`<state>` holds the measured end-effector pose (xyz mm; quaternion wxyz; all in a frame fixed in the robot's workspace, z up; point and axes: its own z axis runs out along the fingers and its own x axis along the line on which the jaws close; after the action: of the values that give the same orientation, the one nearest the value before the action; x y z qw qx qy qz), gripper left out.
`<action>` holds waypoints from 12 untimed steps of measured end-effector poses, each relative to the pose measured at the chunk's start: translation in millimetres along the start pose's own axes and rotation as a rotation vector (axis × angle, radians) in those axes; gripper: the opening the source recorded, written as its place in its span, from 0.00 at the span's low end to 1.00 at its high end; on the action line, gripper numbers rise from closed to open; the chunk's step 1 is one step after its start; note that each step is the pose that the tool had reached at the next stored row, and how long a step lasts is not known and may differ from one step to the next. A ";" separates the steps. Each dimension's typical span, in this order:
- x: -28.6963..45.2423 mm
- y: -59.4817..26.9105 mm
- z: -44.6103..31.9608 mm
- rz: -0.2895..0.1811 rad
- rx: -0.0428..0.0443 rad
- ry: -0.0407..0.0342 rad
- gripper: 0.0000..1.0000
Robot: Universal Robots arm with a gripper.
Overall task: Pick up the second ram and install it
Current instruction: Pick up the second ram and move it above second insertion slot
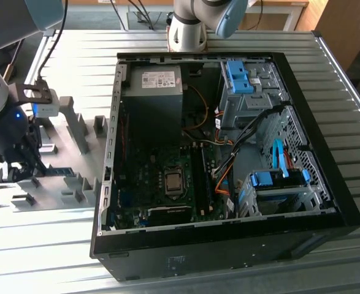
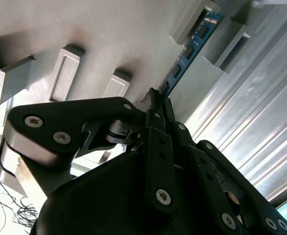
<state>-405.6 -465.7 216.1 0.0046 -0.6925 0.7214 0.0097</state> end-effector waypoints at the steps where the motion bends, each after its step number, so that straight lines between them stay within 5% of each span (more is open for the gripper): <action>1: 0.0 0.0 -0.4 0.000 0.0001 -0.0001 0.14; 12: -0.1 0.0 -4.1 0.000 0.0001 -0.0001 0.14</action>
<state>-405.6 -465.8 220.2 0.0046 -0.6925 0.7214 0.0097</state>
